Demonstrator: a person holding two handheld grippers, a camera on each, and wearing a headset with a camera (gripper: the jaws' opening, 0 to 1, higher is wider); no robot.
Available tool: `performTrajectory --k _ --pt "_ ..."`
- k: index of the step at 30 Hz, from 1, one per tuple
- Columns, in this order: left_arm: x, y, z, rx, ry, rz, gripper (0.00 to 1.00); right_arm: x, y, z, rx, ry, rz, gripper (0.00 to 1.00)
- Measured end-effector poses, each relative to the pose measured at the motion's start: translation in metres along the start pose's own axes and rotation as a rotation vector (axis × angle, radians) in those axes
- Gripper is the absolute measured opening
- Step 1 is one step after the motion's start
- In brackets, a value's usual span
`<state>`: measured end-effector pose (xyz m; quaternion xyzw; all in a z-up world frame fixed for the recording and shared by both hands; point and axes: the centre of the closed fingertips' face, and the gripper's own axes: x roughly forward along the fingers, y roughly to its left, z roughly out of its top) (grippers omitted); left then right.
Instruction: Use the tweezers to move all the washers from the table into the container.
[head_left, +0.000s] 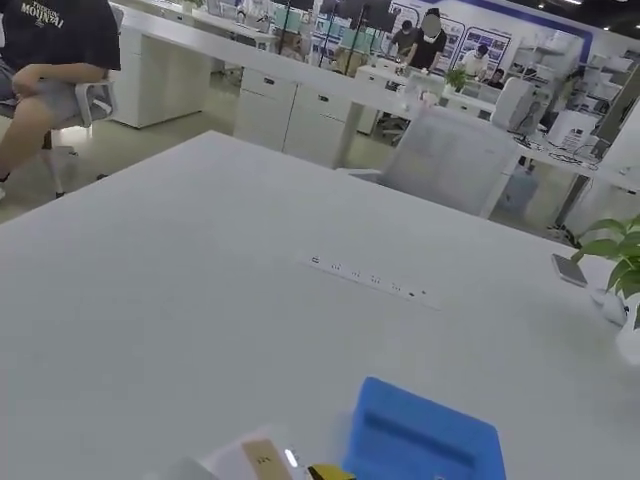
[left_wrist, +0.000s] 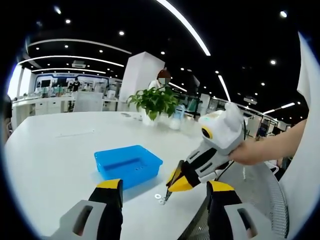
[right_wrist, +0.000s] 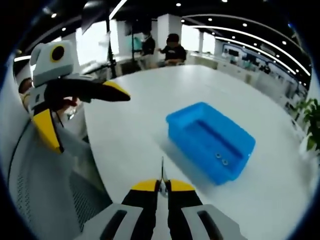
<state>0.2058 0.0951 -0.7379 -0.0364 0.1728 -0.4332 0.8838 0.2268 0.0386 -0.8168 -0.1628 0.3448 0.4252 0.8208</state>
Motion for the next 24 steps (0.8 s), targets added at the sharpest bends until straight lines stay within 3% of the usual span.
performTrajectory --k 7,24 --pt "0.000 0.000 -0.001 0.001 0.005 -0.002 0.68 -0.006 0.001 0.003 0.136 -0.055 0.003 0.03" --pt "0.000 0.000 0.000 0.000 0.003 -0.001 0.68 -0.022 -0.016 0.027 0.242 -0.137 -0.036 0.04"
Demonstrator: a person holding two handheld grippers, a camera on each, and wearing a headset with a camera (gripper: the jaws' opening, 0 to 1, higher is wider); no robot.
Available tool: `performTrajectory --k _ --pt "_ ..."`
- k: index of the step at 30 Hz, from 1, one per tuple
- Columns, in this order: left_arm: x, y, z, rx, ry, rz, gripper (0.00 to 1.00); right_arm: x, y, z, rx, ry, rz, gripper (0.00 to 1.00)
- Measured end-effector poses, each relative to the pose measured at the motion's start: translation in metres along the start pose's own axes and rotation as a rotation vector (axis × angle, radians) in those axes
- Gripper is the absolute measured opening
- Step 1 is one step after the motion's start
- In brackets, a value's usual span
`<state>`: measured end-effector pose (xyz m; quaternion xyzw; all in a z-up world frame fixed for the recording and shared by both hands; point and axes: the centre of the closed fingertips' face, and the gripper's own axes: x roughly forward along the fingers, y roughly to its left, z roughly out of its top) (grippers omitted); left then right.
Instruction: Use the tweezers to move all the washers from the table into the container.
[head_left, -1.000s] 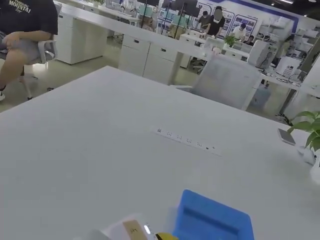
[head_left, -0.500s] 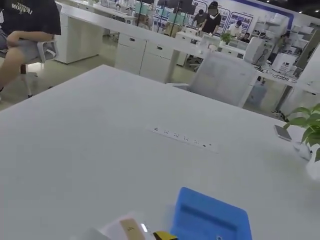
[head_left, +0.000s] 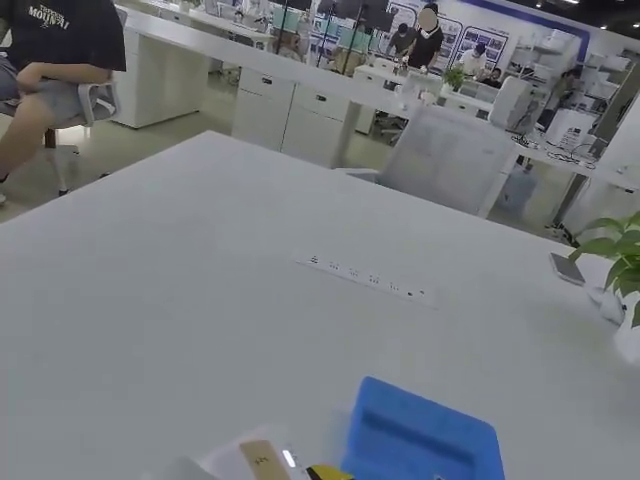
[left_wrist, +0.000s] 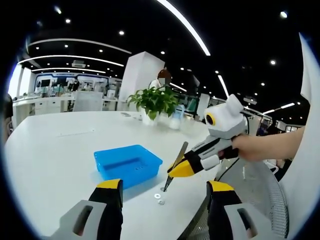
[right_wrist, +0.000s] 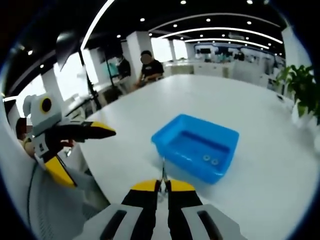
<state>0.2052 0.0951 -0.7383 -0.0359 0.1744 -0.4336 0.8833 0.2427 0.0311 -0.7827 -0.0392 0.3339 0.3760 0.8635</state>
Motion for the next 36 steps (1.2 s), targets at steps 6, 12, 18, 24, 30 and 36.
performTrajectory --k 6,12,18,24,30,36 --pt "0.000 0.000 0.001 -0.003 -0.005 0.002 0.68 -0.003 -0.004 0.009 -0.001 -0.011 -0.008 0.03" --pt "0.000 0.000 0.000 -0.001 -0.002 0.002 0.68 -0.005 -0.005 0.020 0.004 -0.029 -0.007 0.03" --pt "0.000 0.000 0.000 0.001 0.002 -0.001 0.68 -0.005 -0.006 0.032 0.021 -0.062 -0.012 0.04" --pt "0.000 -0.001 0.000 0.002 0.004 0.000 0.68 -0.007 -0.008 0.041 0.029 -0.084 -0.018 0.04" --pt "0.000 -0.001 0.000 -0.001 0.002 0.000 0.68 -0.007 -0.012 0.049 0.033 -0.100 -0.017 0.04" --pt "0.000 0.000 -0.001 0.003 0.004 0.002 0.68 -0.007 -0.015 0.058 0.011 -0.104 -0.021 0.04"
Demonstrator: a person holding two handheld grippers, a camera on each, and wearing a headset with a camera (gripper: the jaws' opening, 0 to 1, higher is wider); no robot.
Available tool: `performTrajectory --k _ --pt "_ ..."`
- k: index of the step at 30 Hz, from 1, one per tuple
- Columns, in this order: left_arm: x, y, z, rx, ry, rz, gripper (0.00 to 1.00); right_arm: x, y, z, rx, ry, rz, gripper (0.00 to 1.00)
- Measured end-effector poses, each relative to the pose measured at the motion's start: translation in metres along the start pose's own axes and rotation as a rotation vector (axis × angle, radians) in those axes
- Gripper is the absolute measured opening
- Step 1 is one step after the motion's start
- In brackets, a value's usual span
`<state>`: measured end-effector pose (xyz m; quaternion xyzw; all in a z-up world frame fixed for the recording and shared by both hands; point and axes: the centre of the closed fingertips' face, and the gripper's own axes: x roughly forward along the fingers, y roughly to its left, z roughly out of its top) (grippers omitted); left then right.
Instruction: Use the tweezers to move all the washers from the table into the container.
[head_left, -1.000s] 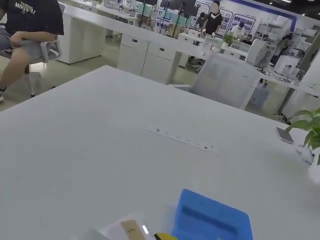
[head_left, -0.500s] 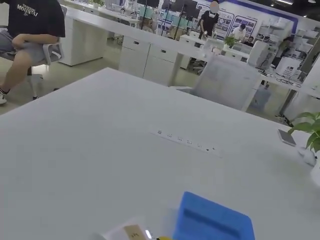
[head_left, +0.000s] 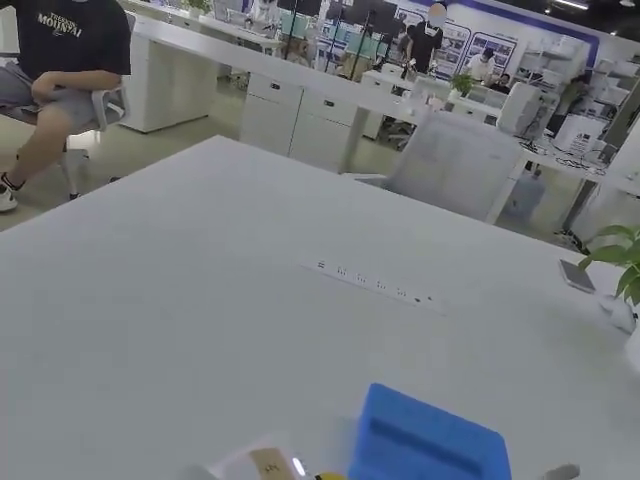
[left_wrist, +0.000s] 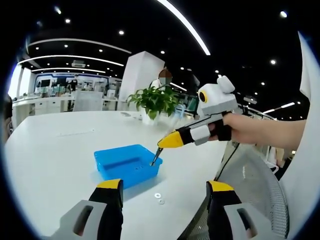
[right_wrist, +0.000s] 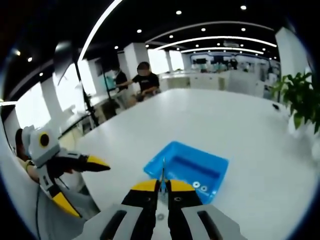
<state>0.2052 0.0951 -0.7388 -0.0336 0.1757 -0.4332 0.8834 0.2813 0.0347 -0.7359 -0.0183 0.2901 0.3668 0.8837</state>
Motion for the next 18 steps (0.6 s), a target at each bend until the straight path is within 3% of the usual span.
performTrajectory --k 18 --pt "0.000 -0.002 0.002 -0.003 -0.003 -0.004 0.66 0.010 -0.020 0.028 -0.060 -0.002 -0.010 0.04"
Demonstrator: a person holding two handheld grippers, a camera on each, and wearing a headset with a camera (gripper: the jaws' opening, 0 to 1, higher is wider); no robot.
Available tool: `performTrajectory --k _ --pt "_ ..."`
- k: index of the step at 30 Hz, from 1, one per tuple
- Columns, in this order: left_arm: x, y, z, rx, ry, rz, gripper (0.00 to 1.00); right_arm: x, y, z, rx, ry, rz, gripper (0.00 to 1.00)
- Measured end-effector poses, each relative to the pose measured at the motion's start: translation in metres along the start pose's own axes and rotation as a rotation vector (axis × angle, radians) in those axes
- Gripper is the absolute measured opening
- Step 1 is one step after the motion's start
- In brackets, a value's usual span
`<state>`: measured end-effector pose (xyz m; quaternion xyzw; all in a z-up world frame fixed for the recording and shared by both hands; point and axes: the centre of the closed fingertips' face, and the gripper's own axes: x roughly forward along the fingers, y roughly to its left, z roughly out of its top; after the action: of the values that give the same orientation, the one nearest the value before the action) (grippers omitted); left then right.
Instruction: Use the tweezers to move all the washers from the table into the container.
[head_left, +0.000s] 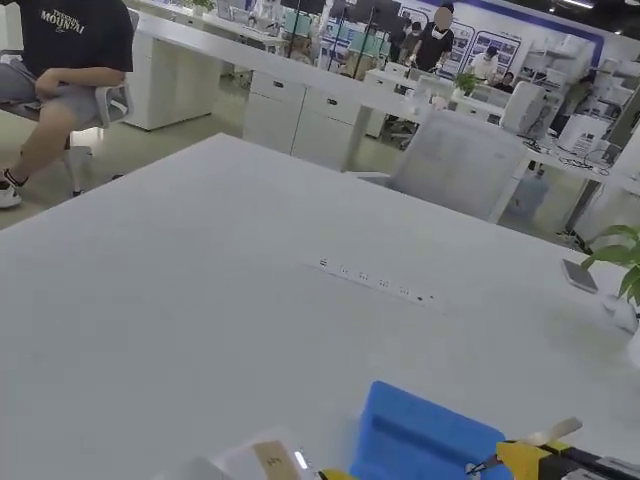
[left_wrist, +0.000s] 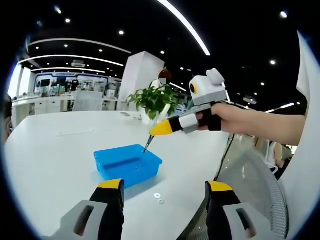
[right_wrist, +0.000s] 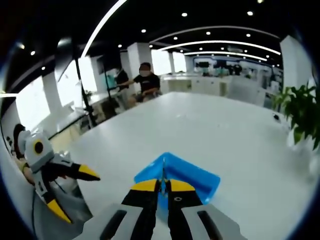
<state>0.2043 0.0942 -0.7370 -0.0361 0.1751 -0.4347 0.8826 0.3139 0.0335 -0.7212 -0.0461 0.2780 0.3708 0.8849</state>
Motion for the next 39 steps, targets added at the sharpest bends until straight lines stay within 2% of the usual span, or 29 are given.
performTrajectory --k 20,39 --pt "0.000 0.001 -0.001 -0.002 0.003 -0.005 0.65 0.030 -0.016 -0.006 -0.009 0.069 0.012 0.04" --pt "0.001 0.002 -0.004 -0.003 0.010 -0.003 0.65 0.056 -0.025 -0.020 -0.032 0.152 0.031 0.04"
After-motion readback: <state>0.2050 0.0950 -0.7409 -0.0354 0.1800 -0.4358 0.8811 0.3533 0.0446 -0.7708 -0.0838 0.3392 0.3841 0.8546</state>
